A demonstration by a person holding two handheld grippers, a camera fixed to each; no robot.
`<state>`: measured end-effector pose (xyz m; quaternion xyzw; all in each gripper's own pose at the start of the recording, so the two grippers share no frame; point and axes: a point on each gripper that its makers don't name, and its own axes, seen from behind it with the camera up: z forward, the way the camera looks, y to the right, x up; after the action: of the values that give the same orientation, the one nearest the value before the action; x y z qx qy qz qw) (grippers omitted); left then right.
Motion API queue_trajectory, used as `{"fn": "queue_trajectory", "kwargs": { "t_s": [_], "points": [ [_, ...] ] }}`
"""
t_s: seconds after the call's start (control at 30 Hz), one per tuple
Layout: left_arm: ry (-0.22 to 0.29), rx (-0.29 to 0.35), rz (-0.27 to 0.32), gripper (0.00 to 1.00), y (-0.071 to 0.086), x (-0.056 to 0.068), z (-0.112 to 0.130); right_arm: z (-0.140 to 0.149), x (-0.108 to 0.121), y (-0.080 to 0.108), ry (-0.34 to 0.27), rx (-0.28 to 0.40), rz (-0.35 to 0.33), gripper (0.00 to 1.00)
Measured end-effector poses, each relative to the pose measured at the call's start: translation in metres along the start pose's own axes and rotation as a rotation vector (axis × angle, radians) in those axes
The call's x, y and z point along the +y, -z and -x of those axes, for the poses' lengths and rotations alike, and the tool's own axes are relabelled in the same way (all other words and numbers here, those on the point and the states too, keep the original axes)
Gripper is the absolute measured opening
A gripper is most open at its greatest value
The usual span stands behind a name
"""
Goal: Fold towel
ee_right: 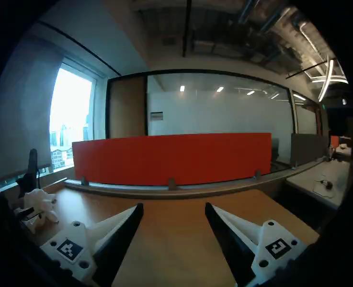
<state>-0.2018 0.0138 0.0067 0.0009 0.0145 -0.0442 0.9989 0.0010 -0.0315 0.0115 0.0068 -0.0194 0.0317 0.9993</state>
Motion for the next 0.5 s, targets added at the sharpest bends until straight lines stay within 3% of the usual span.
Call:
{"fn": "queue_trajectory", "kwargs": {
  "t_s": [0.5],
  "points": [
    [-0.013, -0.011, -0.015, 0.93, 0.0, -0.007, 0.013, 0.002, 0.007, 0.003, 0.008, -0.003, 0.024, 0.99]
  ]
}}
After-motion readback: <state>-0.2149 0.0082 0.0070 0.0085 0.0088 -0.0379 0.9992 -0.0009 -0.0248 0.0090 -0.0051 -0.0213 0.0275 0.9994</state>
